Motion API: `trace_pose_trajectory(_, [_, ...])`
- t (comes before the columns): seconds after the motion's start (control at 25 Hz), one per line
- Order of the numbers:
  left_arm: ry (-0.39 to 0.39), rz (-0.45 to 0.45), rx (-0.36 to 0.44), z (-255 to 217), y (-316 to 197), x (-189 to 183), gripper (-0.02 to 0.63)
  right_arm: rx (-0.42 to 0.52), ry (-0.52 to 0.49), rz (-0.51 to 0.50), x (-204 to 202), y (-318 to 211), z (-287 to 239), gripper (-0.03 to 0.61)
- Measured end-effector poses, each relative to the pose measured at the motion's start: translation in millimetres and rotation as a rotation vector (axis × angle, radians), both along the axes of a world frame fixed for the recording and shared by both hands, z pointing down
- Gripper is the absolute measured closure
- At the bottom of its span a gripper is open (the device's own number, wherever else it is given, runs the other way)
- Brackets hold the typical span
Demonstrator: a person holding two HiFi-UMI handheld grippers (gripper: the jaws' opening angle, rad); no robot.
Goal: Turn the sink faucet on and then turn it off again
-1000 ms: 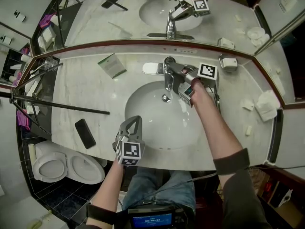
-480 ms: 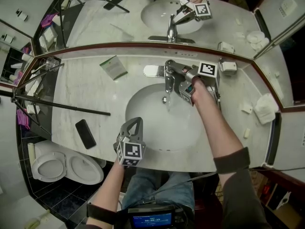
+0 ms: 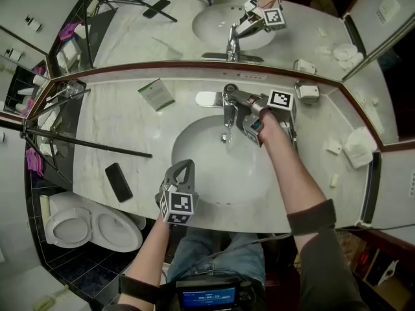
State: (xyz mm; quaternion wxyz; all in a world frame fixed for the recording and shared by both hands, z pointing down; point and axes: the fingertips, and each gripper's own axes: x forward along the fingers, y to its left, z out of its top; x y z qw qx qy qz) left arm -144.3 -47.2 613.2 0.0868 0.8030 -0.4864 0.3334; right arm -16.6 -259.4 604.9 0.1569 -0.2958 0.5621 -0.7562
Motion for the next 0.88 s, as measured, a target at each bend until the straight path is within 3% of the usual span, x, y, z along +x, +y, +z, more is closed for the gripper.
trace_pose_trajectory(0.32, [0.004,-0.002,-0.011,-5,7,3,0.611,0.132,0.133,-0.009,42,17,-28,0.532])
trace_pose_trajectory(0.4, [0.005,0.002,-0.016,-4,9,5,0.611,0.172,0.19,-0.012,56,25,-38,0.58])
trace_pose_trajectory(0.52, [0.012,0.007,-0.028,-3,16,9,0.612,0.257,0.283,-0.03,74,38,-57,0.581])
trace_pose_trajectory(0.88, [0.042,0.023,-0.036,-15,31,19,0.612,0.463,0.719,-0.146,127,100,-99,0.58])
